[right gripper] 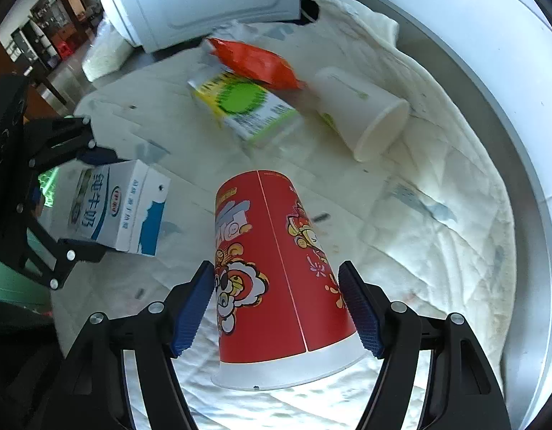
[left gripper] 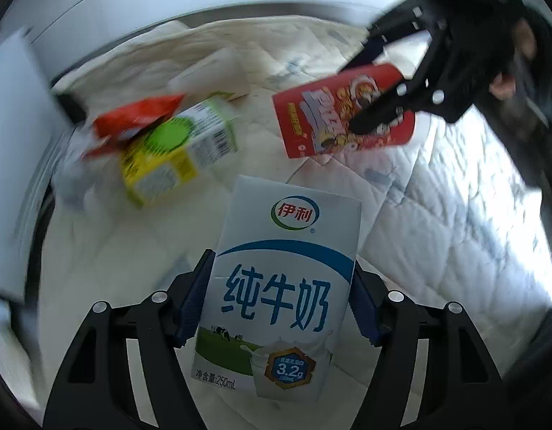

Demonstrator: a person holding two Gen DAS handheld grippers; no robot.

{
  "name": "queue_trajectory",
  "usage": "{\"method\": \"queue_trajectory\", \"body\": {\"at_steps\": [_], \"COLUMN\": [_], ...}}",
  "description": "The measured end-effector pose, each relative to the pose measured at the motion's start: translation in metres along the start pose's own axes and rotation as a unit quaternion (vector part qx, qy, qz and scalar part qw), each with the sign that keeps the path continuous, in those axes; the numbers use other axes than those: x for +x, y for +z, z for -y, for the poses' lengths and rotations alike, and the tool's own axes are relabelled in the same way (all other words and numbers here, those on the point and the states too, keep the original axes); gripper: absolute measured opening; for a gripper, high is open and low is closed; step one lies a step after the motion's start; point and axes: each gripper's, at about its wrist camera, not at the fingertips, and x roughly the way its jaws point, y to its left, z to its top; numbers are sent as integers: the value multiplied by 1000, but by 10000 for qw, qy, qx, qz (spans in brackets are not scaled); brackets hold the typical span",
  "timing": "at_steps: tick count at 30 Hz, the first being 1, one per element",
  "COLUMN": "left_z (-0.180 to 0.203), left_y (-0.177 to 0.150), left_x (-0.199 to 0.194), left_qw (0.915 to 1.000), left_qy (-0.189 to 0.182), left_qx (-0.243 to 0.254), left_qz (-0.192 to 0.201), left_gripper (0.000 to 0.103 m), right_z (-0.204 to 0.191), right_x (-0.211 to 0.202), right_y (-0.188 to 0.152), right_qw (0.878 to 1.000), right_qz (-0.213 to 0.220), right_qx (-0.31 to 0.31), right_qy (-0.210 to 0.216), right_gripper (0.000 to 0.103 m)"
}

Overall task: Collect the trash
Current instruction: 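Grasp the white milk carton with the left tool while the right tool grasps the red paper cup, then carry the milk carton and red cup to the green basket and release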

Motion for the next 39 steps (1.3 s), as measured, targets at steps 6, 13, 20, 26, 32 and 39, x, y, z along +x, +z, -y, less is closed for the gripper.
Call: {"method": "queue_trajectory", "body": {"at_steps": [6,13,20,26,32,39], "left_z": [-10,-32,-47,-53,-57,-63], "left_y": [-37,-84,-117,-140,-156,-179], "left_x": [-49,-103,-126,-148,-159,-175], "left_qw": [9937,9702,9553,9443,9340,9186], "left_qy": [363,968,1286,1486,1611,1801], "left_qx": [-978,-2069,-2519,-2792,-3034,-3355], "left_qz": [405,811,862,912,977,1055], "left_gripper": [67,67,66,66,66,66], "right_z": [-35,-89,-129,-150,-156,-169], "right_x": [-7,-9,27,47,69,50], "right_y": [7,28,33,34,32,40], "right_qw": [9994,9963,9922,9840,9737,9782], "right_qz": [189,292,-172,-655,-1151,-867], "right_qx": [-234,-745,-1188,-1653,-1953,-1885], "right_qy": [184,303,334,91,-242,-129], "right_gripper": [68,68,68,68,70,69]}}
